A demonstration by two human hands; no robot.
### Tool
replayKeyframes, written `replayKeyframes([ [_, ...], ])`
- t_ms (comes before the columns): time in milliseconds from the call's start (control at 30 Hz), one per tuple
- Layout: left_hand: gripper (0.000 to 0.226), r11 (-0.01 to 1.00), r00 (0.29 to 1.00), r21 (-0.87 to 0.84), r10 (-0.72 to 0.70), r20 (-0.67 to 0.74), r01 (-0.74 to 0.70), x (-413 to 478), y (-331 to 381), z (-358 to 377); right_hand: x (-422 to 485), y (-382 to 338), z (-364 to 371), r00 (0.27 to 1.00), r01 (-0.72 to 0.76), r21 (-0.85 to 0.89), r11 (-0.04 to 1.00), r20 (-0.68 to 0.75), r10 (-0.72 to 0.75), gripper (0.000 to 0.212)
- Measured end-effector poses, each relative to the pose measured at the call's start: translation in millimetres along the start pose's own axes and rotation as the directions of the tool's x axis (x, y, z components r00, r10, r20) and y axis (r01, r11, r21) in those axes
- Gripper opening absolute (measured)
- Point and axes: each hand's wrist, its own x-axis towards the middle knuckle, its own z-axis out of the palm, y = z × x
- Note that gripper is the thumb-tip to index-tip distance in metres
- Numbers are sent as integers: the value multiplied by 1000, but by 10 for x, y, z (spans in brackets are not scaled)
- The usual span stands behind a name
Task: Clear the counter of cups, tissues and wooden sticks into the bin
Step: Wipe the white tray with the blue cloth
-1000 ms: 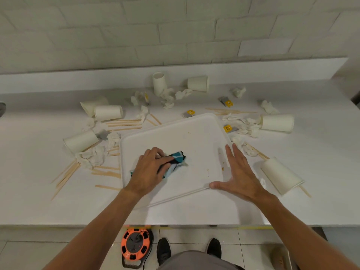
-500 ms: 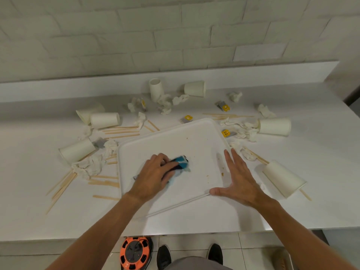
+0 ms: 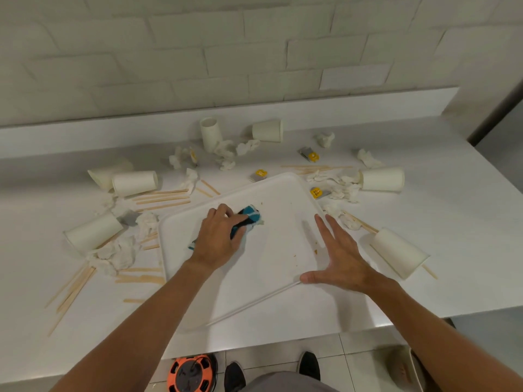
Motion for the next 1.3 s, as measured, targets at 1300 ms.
replayKeyframes([
  [1300,41,950,949,201,185,256,-240,734,-28,-53,22,-12,2,1000,0,-54,999,8,1,136],
])
